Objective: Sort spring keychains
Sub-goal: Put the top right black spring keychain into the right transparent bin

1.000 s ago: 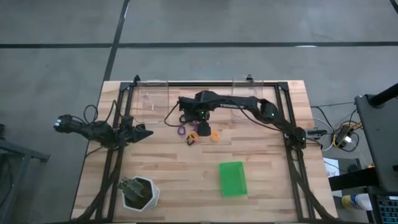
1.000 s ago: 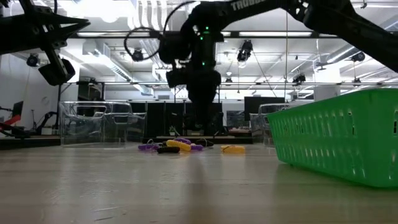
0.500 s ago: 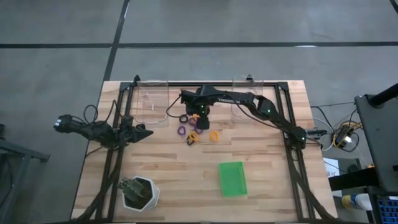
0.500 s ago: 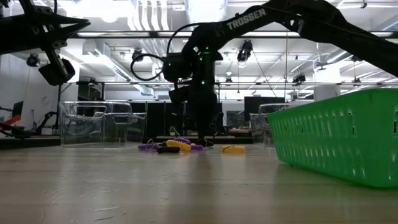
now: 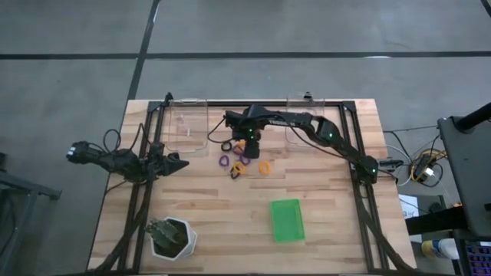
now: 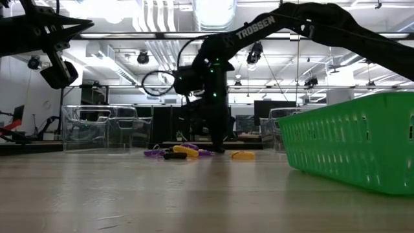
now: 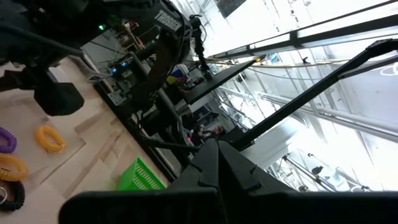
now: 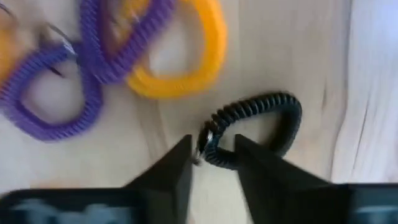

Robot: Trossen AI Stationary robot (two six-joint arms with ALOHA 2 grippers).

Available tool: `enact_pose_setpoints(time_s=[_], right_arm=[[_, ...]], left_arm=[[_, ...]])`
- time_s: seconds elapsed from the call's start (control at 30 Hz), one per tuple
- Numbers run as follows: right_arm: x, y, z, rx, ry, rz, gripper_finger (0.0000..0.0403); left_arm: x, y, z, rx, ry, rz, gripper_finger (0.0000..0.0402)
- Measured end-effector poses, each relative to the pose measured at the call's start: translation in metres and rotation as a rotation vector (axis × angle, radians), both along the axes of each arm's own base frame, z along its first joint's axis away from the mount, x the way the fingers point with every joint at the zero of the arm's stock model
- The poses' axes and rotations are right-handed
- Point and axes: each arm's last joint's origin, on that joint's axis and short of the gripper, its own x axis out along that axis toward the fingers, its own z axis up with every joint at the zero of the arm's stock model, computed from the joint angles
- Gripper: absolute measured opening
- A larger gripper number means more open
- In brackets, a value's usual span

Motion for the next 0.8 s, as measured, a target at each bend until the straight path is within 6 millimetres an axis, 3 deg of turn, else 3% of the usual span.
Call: enact_pose_setpoints(time_s=[0.07, 0.27, 0.5, 0.8], right_arm=[[-0.003, -0.001, -0.002, 0.01, 0.019, -0.003, 0.0032], [-0.005, 0.006, 0.01, 0.026, 0.042, 0.006, 0.0013], [-0.007, 0.026, 0.076, -0.008, -0.08, 0.026, 0.001], [-0.033, 0.032, 0.142, -0.027, -0.213, -0.089, 0.0009]], left_arm=[[0.0, 0.0, 0.0, -0.002, 0.0, 0.0, 0.0], [0.0, 0.0, 0.0, -0.004, -0.001, -0.001, 0.0], [0.0, 0.0, 0.0, -0.004, -0.001, 0.0, 0.0], [0.0, 0.0, 0.0, -0.004, 0.0, 0.0, 0.0]])
